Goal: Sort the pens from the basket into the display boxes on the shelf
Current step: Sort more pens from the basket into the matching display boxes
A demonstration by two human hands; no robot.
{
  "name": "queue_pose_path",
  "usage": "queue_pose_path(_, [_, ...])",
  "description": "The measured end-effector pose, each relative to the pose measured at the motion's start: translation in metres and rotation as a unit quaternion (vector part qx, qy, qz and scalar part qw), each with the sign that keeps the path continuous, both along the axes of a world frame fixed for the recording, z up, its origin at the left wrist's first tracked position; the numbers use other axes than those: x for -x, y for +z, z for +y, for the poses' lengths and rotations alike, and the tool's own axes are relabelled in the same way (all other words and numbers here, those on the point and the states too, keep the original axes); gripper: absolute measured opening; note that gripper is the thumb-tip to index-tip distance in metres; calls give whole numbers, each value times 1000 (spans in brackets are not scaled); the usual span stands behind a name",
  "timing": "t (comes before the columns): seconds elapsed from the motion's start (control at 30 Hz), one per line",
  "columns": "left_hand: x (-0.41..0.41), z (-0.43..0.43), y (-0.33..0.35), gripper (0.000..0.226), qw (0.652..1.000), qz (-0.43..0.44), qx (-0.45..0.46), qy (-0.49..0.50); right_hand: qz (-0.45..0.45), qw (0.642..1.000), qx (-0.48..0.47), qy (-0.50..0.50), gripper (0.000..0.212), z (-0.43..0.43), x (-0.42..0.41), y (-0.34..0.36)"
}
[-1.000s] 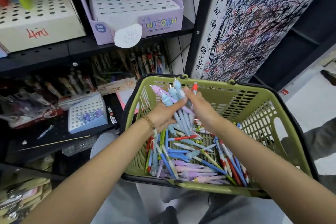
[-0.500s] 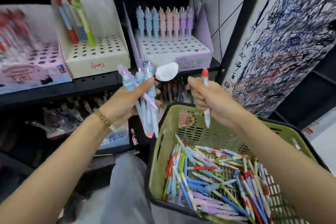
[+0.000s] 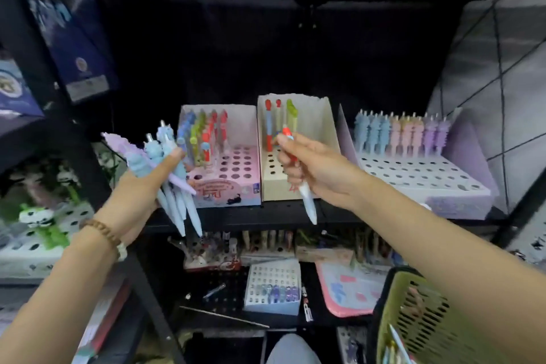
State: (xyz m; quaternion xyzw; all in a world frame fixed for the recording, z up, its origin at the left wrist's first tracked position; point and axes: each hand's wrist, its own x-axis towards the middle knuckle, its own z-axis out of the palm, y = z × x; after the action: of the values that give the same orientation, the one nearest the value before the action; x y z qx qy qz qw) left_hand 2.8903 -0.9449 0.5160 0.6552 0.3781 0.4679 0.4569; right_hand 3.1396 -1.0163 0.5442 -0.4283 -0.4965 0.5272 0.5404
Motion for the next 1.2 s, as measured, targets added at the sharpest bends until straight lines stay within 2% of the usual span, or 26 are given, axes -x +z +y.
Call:
queue_pose_path(0.17, [17, 18, -1, 49, 999, -47, 15, 20, -36, 999, -6, -20, 19, 53, 28, 18])
queue_pose_path(0.27, [16, 27, -5, 52, 999, -27, 12, 13, -60, 995, -28, -75, 20, 77, 38, 21])
queue_pose_path(0.4, [8, 37, -4, 56, 999, -32, 28, 10, -149, 965, -105, -188, 21, 104, 41, 22])
queue_pose_path(0.5, [2, 43, -2, 57, 999, -42, 32, 11, -197, 940, -149, -237, 20, 119, 42, 21])
queue_pose_path(0.6, [-1, 47, -2, 58, 998, -49, 40, 11, -213, 938, -149, -230, 13, 131, 43, 17])
queue_pose_path(0.8, [0, 53, -6, 58, 996, -64, 61, 4, -230, 934, -158, -223, 27, 144, 40, 11])
queue_pose_path(1.03, [2, 56, -11, 59, 997, -53, 56, 16, -292, 921, -169, -194, 22, 147, 36, 4])
queue_pose_path(1.1, [1, 57, -12, 57, 996, -62, 63, 12, -335, 912, -153, -177, 24, 147, 34, -2])
queue_pose_path(1.2, [1, 57, -13, 58, 996, -64, 64, 4, -347, 905, -160, -185, 27, 145, 33, -5])
